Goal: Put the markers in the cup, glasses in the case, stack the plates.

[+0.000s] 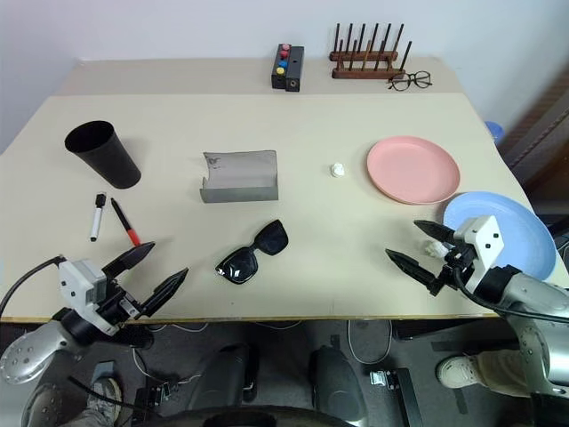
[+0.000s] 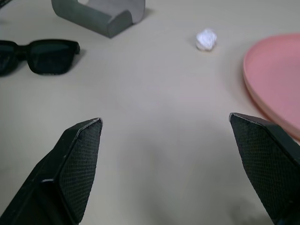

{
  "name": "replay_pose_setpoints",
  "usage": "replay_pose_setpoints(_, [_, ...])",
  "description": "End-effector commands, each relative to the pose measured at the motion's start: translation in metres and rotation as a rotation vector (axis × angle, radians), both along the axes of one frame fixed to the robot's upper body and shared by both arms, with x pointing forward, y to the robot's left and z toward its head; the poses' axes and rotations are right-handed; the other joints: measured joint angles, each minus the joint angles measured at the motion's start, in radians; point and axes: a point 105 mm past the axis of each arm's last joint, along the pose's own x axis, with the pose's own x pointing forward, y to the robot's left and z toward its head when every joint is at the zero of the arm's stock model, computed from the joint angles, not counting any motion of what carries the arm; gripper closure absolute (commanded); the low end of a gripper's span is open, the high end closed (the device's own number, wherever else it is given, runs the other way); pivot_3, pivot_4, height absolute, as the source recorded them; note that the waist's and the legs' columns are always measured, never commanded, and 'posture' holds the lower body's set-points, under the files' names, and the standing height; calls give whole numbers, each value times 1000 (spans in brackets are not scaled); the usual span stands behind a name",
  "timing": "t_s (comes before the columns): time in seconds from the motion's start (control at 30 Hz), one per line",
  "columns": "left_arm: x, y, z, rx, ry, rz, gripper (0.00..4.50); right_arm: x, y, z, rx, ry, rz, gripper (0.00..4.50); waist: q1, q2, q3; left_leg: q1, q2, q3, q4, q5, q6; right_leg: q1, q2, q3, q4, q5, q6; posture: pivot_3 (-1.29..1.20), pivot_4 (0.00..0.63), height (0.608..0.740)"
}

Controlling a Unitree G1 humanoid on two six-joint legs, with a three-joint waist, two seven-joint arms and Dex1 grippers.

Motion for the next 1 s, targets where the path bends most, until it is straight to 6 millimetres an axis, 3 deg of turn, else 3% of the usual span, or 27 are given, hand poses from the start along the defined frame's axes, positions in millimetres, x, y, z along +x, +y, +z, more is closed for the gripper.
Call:
replay_pose_setpoints(0.03, [1,2,10,3,-35,5,0,4,7,9,15,-43,18,78,0,0,0,0,0,0,0,0,0,0,0,0,0,0,0,0,150,740])
replay_pose_setpoints(0.33, [2,2,4,-10,-26,4,0,4,11,9,29,-45,34,78,0,0,0,0,0,1,0,0,0,0,0,1,0,0,0,0,150,740])
replay_pose_setpoints(0.7, [0,4,-2,-4,-13,-10,0,7,2,4,-16,-19,75,78,0,0,0,0,0,1,0,0,0,0,0,1,0,0,0,0,150,740])
replay_pose_setpoints(1.0, [-1,8,2,13,-25,-5,0,17,14,1,-1,-30,113,78,-1,0,0,0,0,1,0,0,0,-1,0,1,0,0,0,0,150,740])
